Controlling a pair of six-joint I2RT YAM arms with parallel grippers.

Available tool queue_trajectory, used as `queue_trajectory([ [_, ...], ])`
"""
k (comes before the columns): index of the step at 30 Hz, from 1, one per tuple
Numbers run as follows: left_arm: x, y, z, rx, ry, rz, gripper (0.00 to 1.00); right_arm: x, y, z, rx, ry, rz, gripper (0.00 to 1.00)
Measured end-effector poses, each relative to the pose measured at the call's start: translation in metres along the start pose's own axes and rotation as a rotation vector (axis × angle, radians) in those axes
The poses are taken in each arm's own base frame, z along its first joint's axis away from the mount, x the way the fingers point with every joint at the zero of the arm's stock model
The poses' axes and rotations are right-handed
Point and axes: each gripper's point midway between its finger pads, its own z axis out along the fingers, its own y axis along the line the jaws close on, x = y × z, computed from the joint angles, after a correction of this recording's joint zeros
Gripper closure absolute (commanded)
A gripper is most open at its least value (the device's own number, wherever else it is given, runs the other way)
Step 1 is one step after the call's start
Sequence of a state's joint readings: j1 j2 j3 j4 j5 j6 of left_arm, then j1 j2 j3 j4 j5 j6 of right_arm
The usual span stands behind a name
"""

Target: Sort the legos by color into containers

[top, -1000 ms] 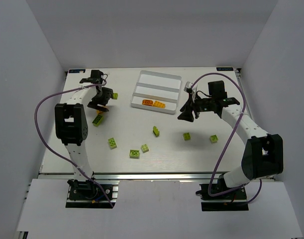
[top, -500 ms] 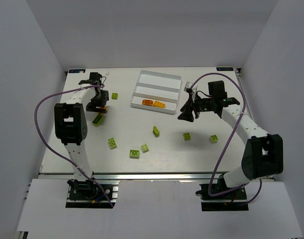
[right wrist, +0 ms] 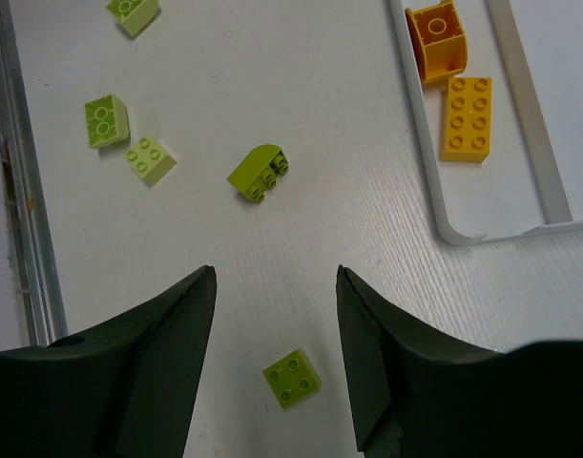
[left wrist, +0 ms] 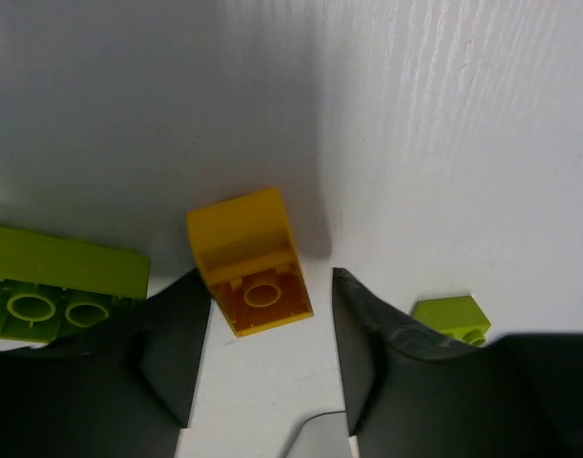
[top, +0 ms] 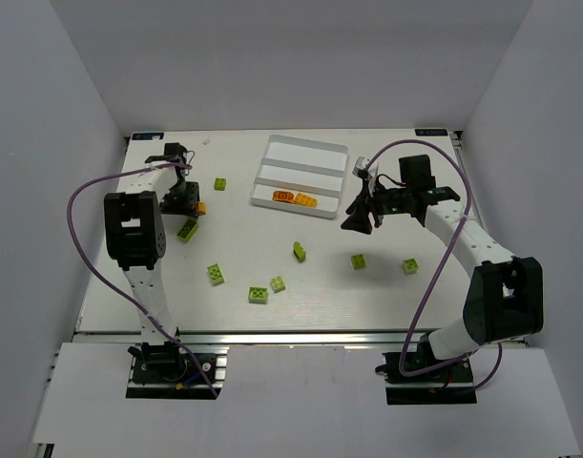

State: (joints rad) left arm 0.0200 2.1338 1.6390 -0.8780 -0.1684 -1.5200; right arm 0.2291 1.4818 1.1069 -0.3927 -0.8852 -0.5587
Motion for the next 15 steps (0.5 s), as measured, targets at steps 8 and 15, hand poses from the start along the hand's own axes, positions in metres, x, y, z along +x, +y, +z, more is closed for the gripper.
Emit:
queue_trajectory([
  [8, 0.001, -0.008, -0.001, 0.036, 0.021, 0.03, 0.79, 0.0, 0.0, 0.0, 0.001, 0.001, 0.002, 0.43],
  [15, 0.028, -0.062, -0.035, 0.289, 0.138, 0.25, 1.0, 0.002, -0.002, -0.001, 0.014, 0.009, 0.001, 0.69],
])
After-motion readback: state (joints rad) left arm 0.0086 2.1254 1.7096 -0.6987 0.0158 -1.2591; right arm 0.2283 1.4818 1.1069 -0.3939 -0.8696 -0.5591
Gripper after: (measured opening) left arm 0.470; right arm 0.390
